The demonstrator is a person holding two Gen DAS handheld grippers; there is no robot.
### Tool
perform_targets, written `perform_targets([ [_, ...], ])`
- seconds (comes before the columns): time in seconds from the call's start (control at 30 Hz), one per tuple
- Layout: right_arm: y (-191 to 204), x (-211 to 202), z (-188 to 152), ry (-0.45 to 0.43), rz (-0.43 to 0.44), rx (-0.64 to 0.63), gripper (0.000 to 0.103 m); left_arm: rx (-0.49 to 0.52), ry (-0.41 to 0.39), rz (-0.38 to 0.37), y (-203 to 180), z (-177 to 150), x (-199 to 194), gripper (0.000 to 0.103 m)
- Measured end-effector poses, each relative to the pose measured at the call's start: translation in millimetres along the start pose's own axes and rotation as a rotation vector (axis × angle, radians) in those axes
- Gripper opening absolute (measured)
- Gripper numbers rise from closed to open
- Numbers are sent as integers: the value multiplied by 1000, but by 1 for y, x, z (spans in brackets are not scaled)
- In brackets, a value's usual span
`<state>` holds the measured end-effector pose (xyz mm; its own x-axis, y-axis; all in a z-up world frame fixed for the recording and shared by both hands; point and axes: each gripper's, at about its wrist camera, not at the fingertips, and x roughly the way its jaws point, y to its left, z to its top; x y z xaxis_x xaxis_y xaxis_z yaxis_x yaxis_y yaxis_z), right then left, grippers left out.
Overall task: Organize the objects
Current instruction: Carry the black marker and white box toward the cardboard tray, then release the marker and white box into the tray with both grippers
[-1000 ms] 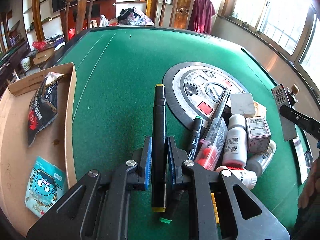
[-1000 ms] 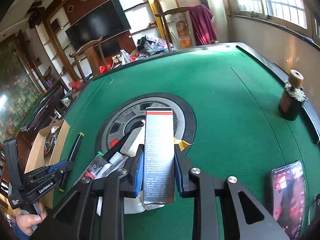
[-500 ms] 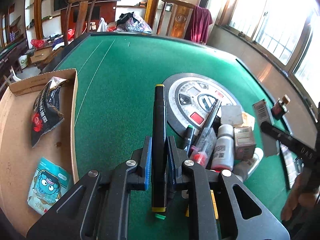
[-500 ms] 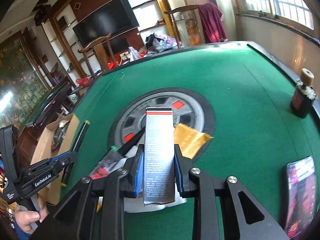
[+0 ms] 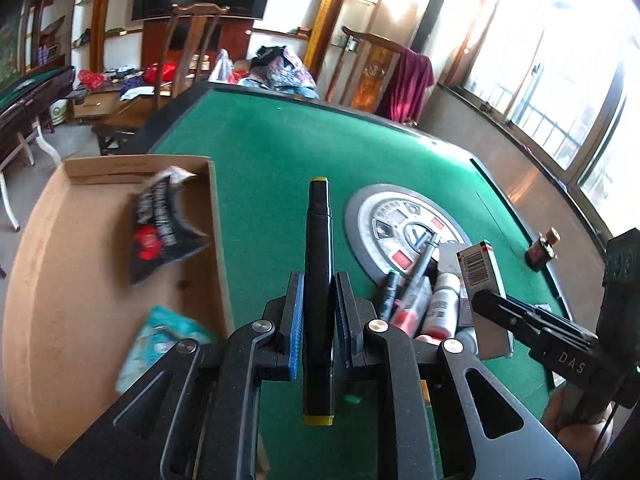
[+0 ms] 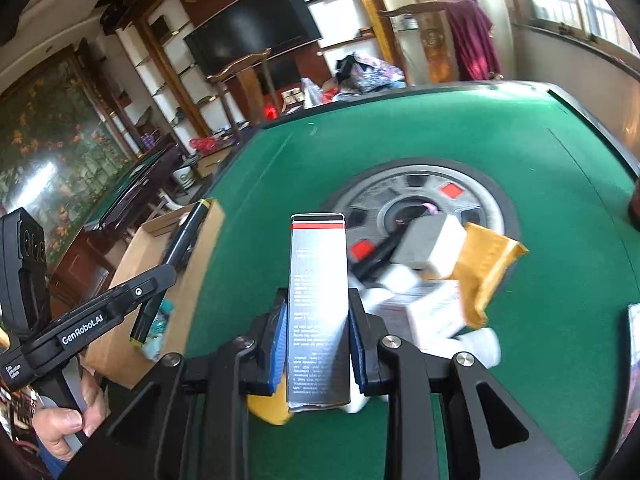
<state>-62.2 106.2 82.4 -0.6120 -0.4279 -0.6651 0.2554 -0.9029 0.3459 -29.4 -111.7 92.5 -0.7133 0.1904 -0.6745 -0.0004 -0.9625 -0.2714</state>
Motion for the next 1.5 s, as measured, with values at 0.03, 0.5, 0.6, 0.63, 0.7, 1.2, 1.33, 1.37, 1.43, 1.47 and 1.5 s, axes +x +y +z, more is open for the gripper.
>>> perform_targets([
  [0.03,7,1,0,1,6,-9,26,-5,-5,1,4,0,-3,14],
  [0.5,106,36,-1,101,110,-145,26,-107,-44,99,96,1,-47,14],
  [0.6,124,47,-1,125,125,-174,26,-125,-37,130,116,1,-50,14],
  [0.63,132,52,-1,135,132,-183,26,-130,-33,135,122,2,-50,14],
  [0.7,146,60,-2,152,138,-205,26,-146,-23,148,136,2,-50,14],
  [1.2,206,152,-2,276,115,-237,26,-159,131,94,181,46,13,16],
  [1.33,213,170,1,289,93,-229,26,-161,170,101,187,48,34,16],
  [1.37,215,174,0,289,79,-233,26,-166,177,95,189,48,38,16],
  [1.43,219,178,0,270,42,-255,26,-173,182,93,191,46,40,16],
  [1.47,220,178,0,259,25,-264,26,-177,181,88,192,44,40,16],
  [1.5,221,180,1,252,14,-270,26,-181,180,84,192,43,39,16],
])
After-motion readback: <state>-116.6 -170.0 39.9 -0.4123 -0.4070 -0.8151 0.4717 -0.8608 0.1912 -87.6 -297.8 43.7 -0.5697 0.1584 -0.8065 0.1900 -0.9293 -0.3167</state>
